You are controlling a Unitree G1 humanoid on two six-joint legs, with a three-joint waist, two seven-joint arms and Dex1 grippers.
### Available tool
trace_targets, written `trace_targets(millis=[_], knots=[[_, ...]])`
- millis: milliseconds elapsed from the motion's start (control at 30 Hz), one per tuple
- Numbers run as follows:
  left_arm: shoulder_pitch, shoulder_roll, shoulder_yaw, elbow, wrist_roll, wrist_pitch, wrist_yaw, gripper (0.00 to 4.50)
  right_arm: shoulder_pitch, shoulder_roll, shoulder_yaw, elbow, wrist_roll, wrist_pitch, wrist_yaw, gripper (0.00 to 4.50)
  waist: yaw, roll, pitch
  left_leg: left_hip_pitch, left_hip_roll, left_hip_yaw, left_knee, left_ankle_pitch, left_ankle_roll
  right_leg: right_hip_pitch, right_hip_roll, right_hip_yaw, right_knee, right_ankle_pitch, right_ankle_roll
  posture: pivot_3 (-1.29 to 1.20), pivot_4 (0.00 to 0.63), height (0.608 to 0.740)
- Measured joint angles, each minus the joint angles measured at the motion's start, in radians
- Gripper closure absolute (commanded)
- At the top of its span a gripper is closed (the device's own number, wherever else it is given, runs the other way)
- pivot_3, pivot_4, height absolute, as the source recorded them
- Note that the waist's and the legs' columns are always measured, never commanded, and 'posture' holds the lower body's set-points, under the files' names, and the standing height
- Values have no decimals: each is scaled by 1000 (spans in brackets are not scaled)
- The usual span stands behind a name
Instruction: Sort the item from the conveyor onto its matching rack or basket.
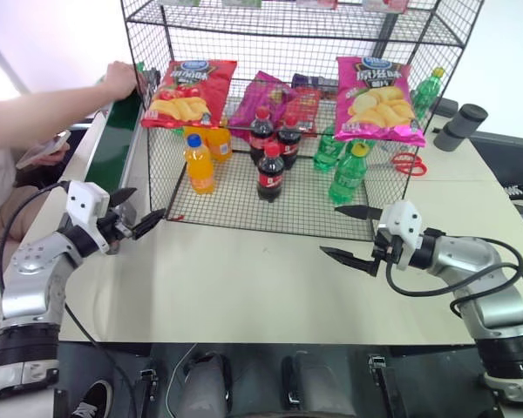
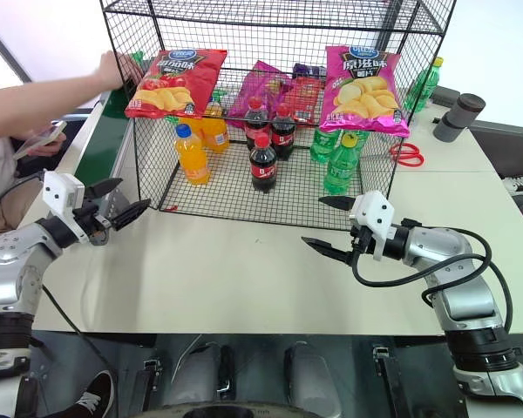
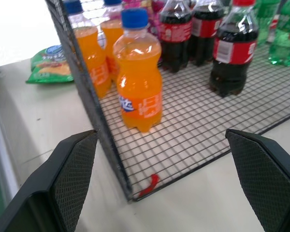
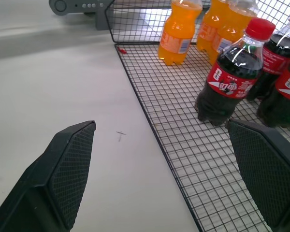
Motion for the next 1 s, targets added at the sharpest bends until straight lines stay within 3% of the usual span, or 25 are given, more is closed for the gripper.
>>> trace_targets(millis=[233, 467, 700, 1000], knots=[[19, -10, 1, -16, -3, 96, 82, 0, 2, 0, 0, 0, 0, 1, -1, 24, -3, 0, 0, 0, 0, 0, 0, 0, 0, 0, 0, 0, 0, 0, 0, 0, 150, 740], [66, -9, 9, -82, -103, 229, 10, 0, 1, 0, 0, 0, 1, 16, -2, 24, -1, 0, 0, 0, 0, 0, 0, 0, 0, 0, 0, 0, 0, 0, 0, 0, 150, 740], [63, -13, 37, -101, -109, 224, 28, 0, 1, 6, 0, -1, 1, 22, -10, 24, -1, 0, 0, 0, 0, 0, 0, 0, 0, 0, 0, 0, 0, 0, 0, 0, 150, 740], [64, -14, 72, -98, -157, 168, -77, 0, 1, 8, 2, -5, 1, 32, -13, 24, -1, 0, 0, 0, 0, 0, 0, 0, 0, 0, 0, 0, 0, 0, 0, 0, 150, 740]])
